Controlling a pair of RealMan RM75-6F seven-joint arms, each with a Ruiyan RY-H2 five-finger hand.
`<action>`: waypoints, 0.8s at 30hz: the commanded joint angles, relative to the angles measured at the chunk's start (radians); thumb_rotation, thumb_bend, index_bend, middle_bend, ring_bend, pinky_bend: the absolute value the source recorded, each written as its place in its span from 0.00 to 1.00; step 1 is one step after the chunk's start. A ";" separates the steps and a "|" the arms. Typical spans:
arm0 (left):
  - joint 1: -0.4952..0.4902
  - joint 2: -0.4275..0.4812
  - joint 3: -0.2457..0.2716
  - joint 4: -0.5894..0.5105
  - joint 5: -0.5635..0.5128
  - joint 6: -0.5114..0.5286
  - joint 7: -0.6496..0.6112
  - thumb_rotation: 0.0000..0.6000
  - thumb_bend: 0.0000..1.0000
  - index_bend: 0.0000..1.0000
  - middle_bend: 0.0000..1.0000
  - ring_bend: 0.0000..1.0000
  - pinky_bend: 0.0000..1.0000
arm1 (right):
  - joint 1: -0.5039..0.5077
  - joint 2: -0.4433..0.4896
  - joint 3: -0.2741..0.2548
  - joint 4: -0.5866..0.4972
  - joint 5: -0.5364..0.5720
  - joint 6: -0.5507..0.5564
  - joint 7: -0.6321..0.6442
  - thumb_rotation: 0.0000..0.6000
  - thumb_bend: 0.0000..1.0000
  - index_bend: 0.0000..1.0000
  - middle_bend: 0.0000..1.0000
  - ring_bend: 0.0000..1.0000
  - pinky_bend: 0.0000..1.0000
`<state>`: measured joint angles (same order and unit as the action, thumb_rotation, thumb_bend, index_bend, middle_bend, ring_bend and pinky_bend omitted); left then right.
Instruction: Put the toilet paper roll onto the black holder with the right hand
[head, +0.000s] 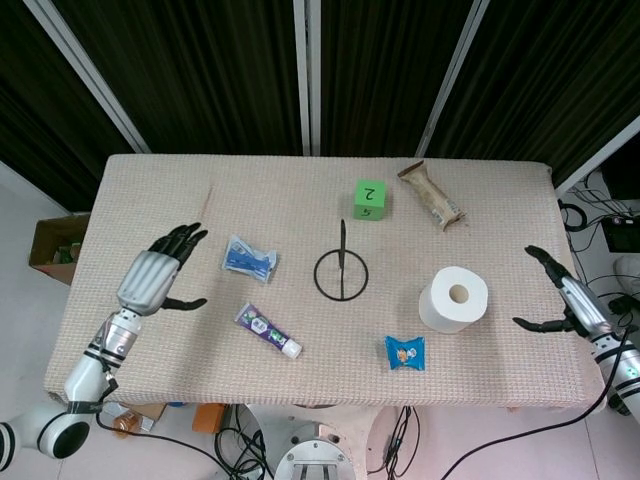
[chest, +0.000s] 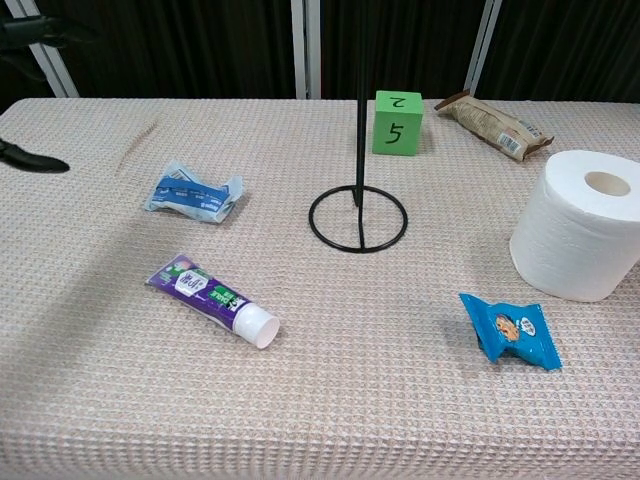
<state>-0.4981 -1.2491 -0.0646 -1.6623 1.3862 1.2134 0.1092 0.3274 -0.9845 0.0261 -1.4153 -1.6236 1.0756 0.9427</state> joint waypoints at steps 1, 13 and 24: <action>0.068 -0.020 0.053 0.083 0.059 0.079 -0.023 0.74 0.03 0.00 0.01 0.03 0.20 | -0.016 -0.042 -0.060 0.074 -0.031 -0.022 0.012 1.00 0.05 0.00 0.00 0.00 0.00; 0.138 -0.070 0.077 0.215 0.139 0.174 -0.054 0.73 0.04 0.00 0.01 0.03 0.20 | -0.060 -0.343 -0.006 0.307 0.018 0.171 0.087 1.00 0.00 0.00 0.00 0.00 0.00; 0.147 -0.074 0.068 0.230 0.156 0.170 -0.059 0.73 0.04 0.00 0.01 0.03 0.18 | -0.002 -0.390 -0.022 0.264 0.019 0.107 0.087 1.00 0.00 0.00 0.00 0.00 0.00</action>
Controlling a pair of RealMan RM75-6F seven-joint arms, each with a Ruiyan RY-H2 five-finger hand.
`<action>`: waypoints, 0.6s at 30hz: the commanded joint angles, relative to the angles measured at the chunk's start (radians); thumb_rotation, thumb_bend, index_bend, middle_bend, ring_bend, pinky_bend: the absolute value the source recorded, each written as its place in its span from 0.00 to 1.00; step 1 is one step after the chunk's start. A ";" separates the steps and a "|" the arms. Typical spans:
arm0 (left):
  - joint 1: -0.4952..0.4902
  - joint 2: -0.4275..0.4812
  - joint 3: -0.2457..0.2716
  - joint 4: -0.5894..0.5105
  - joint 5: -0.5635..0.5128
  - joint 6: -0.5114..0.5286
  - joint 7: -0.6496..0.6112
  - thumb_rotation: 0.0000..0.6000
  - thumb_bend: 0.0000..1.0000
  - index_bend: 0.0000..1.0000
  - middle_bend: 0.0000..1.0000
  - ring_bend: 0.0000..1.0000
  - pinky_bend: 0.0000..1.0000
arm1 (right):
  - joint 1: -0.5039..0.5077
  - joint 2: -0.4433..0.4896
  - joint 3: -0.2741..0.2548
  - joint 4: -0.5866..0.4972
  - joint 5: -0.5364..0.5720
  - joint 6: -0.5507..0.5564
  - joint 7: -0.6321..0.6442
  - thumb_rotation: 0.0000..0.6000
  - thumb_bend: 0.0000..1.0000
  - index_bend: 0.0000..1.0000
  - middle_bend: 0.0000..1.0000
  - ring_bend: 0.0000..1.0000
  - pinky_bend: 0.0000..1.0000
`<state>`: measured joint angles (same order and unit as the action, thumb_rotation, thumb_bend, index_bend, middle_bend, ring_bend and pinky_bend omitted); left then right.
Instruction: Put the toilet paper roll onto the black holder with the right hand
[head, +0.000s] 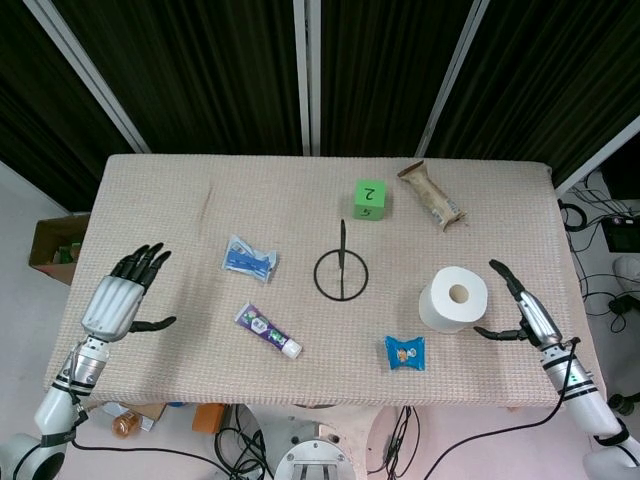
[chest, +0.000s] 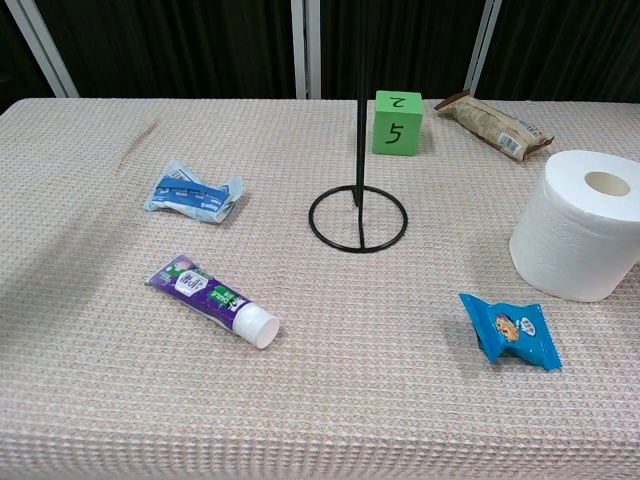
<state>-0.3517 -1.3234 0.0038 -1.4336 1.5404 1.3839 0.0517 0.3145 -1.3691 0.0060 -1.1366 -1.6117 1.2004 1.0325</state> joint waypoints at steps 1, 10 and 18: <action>0.001 0.000 0.000 0.004 0.006 0.001 -0.005 0.73 0.04 0.00 0.01 0.03 0.18 | 0.016 -0.006 -0.003 -0.022 0.011 -0.030 -0.001 1.00 0.00 0.00 0.00 0.00 0.00; 0.014 -0.009 0.003 0.055 0.045 0.029 -0.031 0.73 0.04 0.00 0.01 0.03 0.18 | 0.056 -0.025 -0.014 -0.062 0.015 -0.079 -0.025 1.00 0.00 0.00 0.00 0.00 0.00; 0.030 0.004 0.013 0.083 0.066 0.042 -0.045 0.74 0.05 0.00 0.01 0.03 0.18 | 0.059 -0.028 -0.008 -0.078 0.030 -0.060 -0.040 1.00 0.09 0.02 0.17 0.10 0.10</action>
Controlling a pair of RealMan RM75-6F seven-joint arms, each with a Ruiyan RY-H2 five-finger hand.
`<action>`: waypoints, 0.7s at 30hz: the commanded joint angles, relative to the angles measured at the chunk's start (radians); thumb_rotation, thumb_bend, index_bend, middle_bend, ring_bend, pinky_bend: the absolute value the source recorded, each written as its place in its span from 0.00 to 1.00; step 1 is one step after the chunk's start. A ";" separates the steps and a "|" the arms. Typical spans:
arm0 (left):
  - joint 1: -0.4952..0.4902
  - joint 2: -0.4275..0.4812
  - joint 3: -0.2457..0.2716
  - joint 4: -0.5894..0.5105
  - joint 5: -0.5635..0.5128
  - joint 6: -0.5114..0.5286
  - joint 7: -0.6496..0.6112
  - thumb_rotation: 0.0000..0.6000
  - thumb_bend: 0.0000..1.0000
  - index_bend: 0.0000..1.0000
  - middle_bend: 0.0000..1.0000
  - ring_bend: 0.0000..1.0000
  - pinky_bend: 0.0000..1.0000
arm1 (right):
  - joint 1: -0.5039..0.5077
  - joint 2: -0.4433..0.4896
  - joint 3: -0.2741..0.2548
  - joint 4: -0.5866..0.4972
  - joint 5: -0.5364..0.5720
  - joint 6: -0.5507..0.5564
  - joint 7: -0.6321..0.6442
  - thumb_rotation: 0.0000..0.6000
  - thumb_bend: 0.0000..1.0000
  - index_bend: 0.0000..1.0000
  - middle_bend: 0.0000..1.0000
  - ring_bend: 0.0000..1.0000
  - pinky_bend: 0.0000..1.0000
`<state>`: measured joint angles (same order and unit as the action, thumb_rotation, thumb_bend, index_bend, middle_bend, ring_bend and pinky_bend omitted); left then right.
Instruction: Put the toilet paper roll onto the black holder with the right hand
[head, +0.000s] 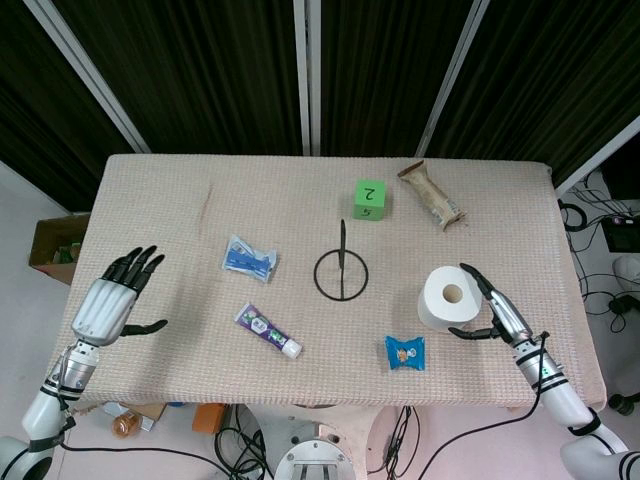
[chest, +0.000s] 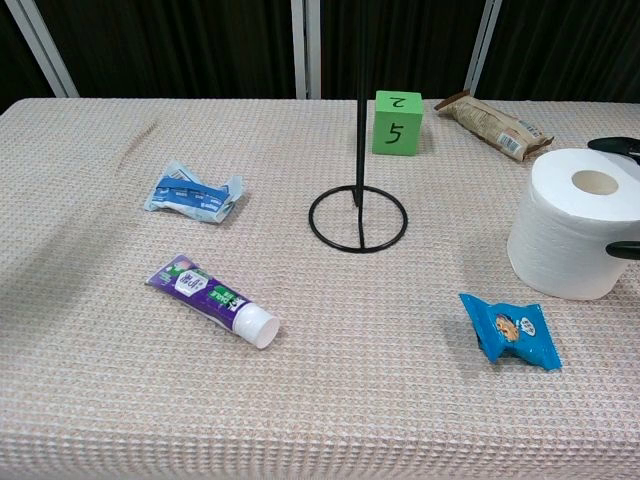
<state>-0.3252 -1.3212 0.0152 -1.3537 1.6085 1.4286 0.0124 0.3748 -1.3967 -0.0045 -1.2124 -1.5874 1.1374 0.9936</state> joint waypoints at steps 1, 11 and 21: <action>0.004 0.002 0.002 0.004 -0.002 -0.004 -0.008 0.74 0.05 0.00 0.01 0.03 0.18 | -0.001 0.000 0.002 -0.004 0.008 0.002 0.000 1.00 0.10 0.05 0.21 0.15 0.15; 0.006 -0.001 0.000 0.002 0.007 -0.012 -0.004 0.74 0.05 0.00 0.01 0.03 0.18 | -0.015 0.018 0.009 -0.014 0.023 0.043 0.015 1.00 0.14 0.31 0.40 0.34 0.35; 0.010 0.022 0.000 -0.030 0.017 -0.012 0.011 0.74 0.06 0.00 0.01 0.03 0.18 | -0.038 0.189 0.097 -0.181 0.009 0.234 0.091 1.00 0.15 0.33 0.41 0.35 0.36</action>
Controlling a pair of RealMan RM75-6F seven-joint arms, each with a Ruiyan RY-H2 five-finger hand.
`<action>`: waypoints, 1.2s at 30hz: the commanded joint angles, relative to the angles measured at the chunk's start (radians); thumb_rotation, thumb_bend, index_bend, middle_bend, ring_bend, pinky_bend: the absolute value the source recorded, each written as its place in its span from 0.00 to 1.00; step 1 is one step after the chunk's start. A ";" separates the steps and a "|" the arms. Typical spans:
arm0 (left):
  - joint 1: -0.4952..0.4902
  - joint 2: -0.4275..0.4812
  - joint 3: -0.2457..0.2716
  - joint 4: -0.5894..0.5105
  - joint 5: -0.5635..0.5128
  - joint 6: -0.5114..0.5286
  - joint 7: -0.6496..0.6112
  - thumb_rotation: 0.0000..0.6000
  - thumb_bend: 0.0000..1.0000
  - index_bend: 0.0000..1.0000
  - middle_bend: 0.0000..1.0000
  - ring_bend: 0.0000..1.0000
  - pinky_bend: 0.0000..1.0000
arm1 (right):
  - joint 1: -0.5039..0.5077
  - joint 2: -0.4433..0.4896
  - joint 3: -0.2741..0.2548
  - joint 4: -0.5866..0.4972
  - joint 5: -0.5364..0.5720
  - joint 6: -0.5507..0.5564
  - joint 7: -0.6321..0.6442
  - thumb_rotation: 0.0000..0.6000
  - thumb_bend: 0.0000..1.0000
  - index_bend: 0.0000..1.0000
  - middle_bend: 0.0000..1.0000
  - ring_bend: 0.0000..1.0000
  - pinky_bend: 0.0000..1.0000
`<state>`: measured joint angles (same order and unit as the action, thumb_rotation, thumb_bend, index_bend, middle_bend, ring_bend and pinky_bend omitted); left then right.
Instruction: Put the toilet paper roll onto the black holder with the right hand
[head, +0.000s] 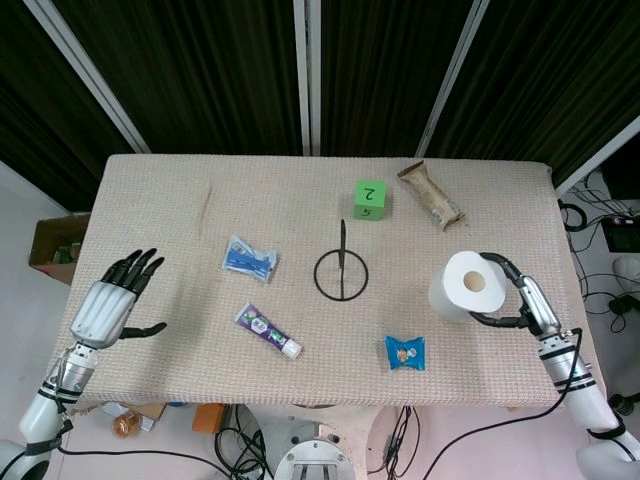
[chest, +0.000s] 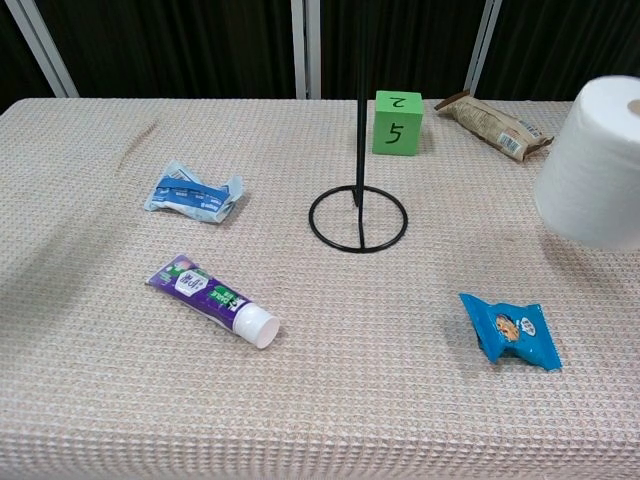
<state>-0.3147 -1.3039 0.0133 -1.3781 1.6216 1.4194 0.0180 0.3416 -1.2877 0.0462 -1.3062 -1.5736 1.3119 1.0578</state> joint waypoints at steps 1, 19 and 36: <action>-0.001 0.008 0.004 -0.010 0.007 -0.005 0.009 0.73 0.06 0.00 0.01 0.03 0.18 | -0.001 0.109 0.061 -0.124 -0.004 0.070 0.030 1.00 0.16 0.33 0.41 0.35 0.37; -0.007 0.051 0.013 -0.056 0.003 -0.056 -0.018 0.73 0.06 0.00 0.02 0.03 0.18 | 0.239 0.384 0.362 -0.759 0.285 -0.115 -0.392 1.00 0.26 0.34 0.43 0.36 0.39; -0.030 0.073 0.000 -0.097 0.001 -0.087 -0.052 0.55 0.07 0.00 0.02 0.03 0.18 | 0.449 0.187 0.417 -0.803 0.671 -0.222 -0.735 1.00 0.26 0.34 0.43 0.36 0.39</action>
<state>-0.3445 -1.2303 0.0136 -1.4755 1.6230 1.3325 -0.0334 0.7806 -1.0888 0.4597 -2.1106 -0.9169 1.0952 0.3367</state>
